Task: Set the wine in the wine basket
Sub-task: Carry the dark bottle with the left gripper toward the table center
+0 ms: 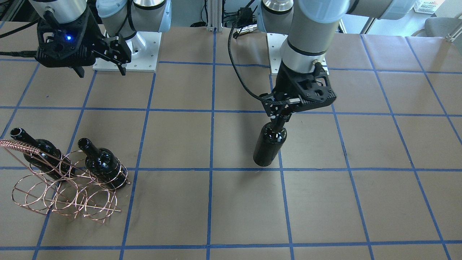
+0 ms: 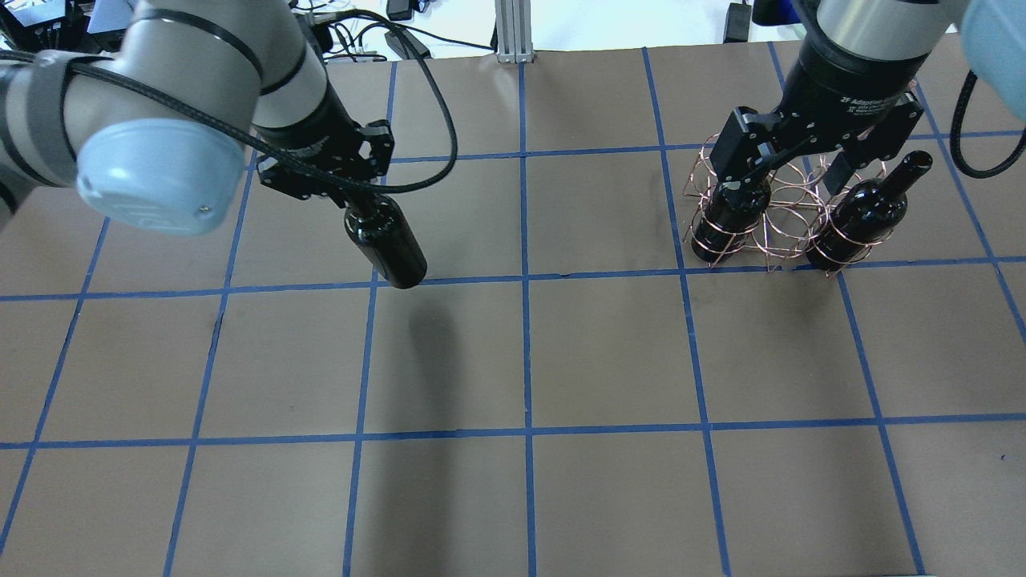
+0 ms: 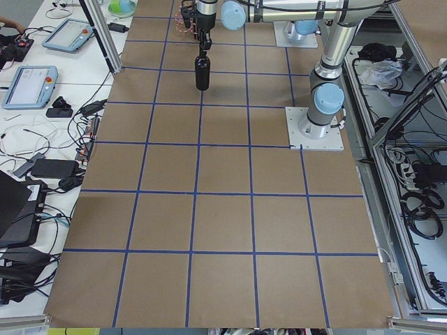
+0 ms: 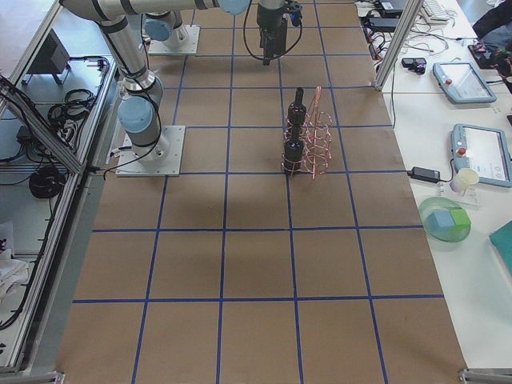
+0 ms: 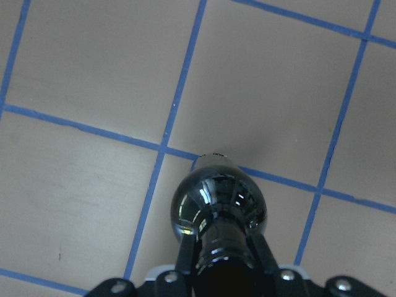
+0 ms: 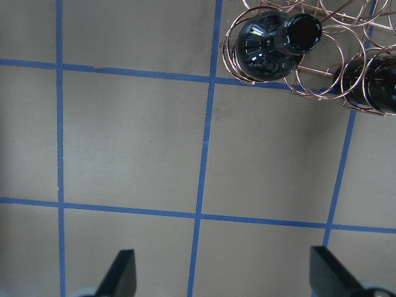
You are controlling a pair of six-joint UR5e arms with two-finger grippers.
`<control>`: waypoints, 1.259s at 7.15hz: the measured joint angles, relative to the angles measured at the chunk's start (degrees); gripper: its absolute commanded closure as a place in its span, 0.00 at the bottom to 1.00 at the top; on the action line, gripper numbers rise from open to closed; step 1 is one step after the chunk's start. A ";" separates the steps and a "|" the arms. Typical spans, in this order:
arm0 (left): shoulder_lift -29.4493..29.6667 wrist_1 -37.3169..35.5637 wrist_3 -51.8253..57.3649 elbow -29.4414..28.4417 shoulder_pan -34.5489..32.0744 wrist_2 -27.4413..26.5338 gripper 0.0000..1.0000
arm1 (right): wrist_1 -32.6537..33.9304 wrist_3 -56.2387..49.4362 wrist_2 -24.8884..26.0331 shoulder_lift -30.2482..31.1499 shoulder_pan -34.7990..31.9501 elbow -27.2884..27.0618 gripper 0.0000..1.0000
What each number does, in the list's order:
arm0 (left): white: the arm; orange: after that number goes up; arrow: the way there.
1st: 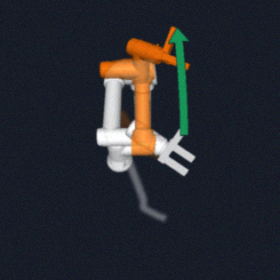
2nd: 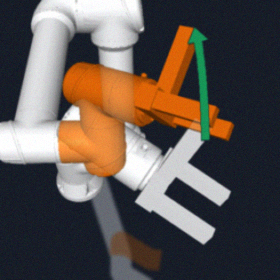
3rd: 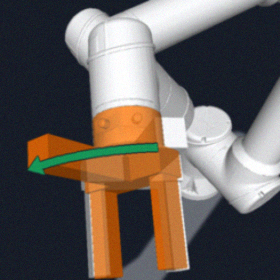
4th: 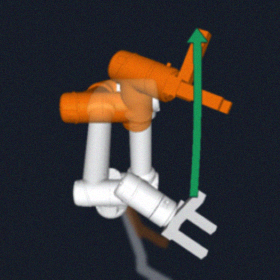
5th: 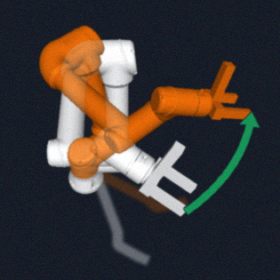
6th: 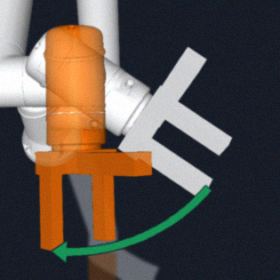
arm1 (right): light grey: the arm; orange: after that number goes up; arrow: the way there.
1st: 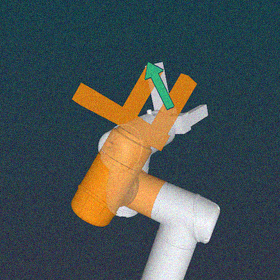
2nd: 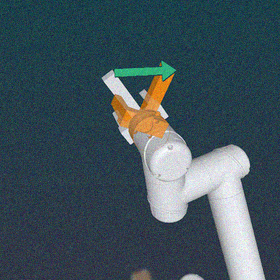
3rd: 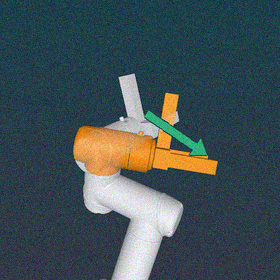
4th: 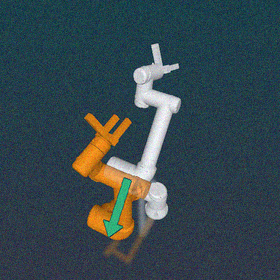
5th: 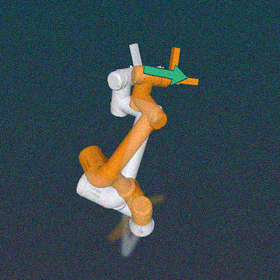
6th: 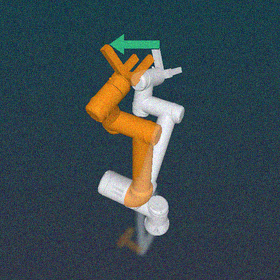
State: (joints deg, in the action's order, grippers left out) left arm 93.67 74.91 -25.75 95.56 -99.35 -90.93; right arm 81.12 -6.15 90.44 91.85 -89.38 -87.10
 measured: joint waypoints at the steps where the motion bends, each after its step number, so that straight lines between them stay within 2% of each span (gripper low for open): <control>1: -0.08 0.20 -3.92 1.17 -2.35 0.16 1.00 | 0.00 0.00 -0.02 0.00 0.00 0.00 0.00; 4: 0.75 0.32 -13.14 2.53 -7.75 0.89 1.00 | 0.08 0.00 -0.11 0.00 0.00 0.00 0.00; 9: 1.27 0.29 -21.34 2.81 -11.38 2.01 1.00 | 0.06 0.00 -0.14 0.00 0.00 0.00 0.00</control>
State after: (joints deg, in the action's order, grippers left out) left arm 94.94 75.20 -47.09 98.37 -110.73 -88.92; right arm 81.19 -6.15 90.30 91.85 -89.38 -87.10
